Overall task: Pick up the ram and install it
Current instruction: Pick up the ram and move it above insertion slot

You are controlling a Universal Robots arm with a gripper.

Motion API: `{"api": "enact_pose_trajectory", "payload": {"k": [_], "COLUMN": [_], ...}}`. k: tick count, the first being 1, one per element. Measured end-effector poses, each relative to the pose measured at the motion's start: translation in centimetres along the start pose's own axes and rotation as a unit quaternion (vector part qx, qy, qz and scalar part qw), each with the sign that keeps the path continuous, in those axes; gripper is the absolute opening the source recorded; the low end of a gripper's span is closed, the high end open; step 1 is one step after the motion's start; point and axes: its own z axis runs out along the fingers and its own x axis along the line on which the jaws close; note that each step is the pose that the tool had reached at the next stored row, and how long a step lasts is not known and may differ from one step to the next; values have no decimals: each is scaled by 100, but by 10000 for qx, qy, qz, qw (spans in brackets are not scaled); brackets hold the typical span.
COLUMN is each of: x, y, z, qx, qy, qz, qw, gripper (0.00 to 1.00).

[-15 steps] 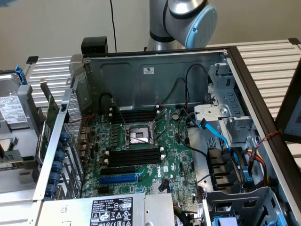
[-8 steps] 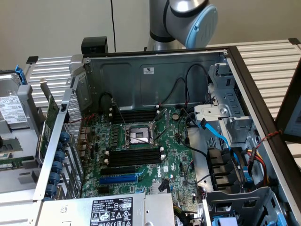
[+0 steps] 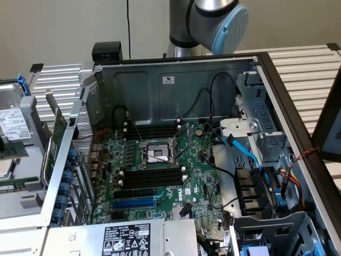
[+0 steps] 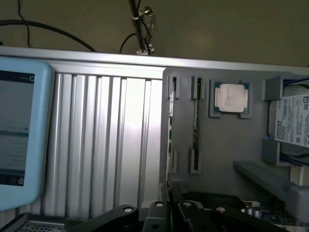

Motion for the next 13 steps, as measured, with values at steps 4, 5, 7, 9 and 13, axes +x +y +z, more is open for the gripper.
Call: {"api": "enact_pose_trajectory", "payload": {"k": [4, 5, 7, 9, 13], "x": [42, 52, 72, 89, 118], "y": [-121, -150, -208, -268, -387], "z": [-180, -225, -314, -403, -582], "qx": [0, 2, 2, 3, 6], "qy": [-24, -32, -47, -63, -114], "qz": [1, 1, 1, 1, 1], "qw": [10000, 10000, 10000, 10000, 9999], "gripper": [14, 14, 14, 14, 14]}}
